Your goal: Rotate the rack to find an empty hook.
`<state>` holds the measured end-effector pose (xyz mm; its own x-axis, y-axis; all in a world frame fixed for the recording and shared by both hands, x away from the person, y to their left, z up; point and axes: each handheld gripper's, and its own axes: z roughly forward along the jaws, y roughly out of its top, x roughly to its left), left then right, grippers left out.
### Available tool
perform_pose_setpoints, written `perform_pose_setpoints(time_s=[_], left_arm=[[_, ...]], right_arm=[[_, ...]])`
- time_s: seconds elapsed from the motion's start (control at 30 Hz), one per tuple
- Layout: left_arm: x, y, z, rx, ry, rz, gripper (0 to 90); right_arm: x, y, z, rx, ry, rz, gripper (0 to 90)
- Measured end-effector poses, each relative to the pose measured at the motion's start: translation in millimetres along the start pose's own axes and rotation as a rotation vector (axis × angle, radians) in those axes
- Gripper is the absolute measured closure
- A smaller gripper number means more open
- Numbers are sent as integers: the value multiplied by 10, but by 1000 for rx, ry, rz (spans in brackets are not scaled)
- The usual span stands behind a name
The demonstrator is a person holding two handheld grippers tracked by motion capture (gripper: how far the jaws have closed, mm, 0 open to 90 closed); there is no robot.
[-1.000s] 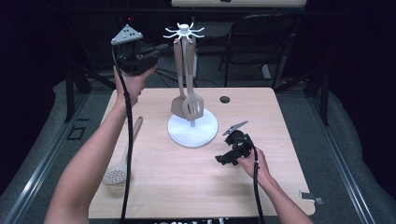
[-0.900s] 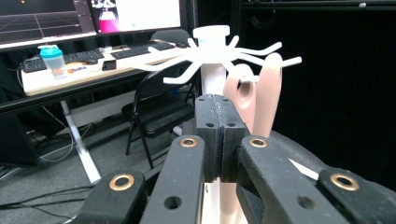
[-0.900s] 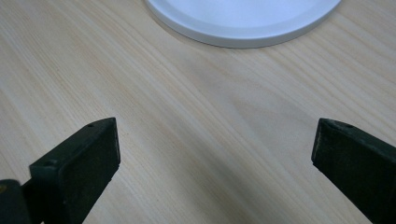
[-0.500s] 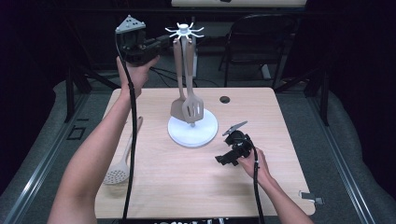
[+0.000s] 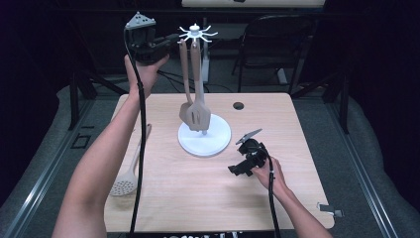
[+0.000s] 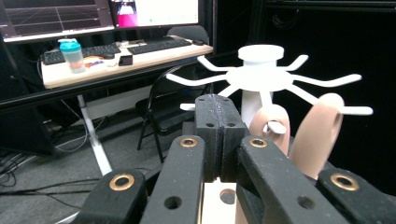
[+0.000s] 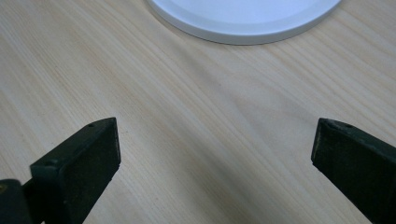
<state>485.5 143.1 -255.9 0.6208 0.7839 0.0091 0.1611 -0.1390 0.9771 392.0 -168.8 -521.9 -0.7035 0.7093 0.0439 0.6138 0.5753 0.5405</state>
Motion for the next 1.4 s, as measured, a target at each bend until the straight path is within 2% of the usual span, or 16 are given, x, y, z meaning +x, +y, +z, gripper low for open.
perform_pose_setpoints(time_s=[0.03,0.2,0.3,0.4,0.47,0.53,0.8,0.97,1.1,1.27,1.4], left_arm=[[6,1,9,0,2,-2,900],[7,-7,-7,0,-5,-3,900],[-13,-26,-44,-8,-10,-3,900],[-35,-51,-89,-10,-18,7,900],[-42,-73,-114,-8,-29,11,900],[-51,-93,-136,-1,-30,19,900],[-116,-155,-233,-2,-52,42,900],[-183,-147,-266,-6,-68,66,900],[-229,-109,-268,-16,-79,77,900],[-244,-78,-235,-17,-68,76,900],[-229,-75,-215,-19,-60,71,900]], right_arm=[[1,-2,8,-5,12,3,10],[6,-6,9,-12,5,9,10],[-1,-4,-4,3,-3,3,10],[-7,1,-13,14,-15,-7,10],[0,-3,8,-3,11,0,11],[0,2,-6,11,-13,-10,11],[2,-1,7,12,2,-4,11],[14,4,15,14,12,3,12],[14,8,15,22,-2,-9,12],[14,3,16,13,9,1,12],[10,0,6,18,-3,-2,12]])
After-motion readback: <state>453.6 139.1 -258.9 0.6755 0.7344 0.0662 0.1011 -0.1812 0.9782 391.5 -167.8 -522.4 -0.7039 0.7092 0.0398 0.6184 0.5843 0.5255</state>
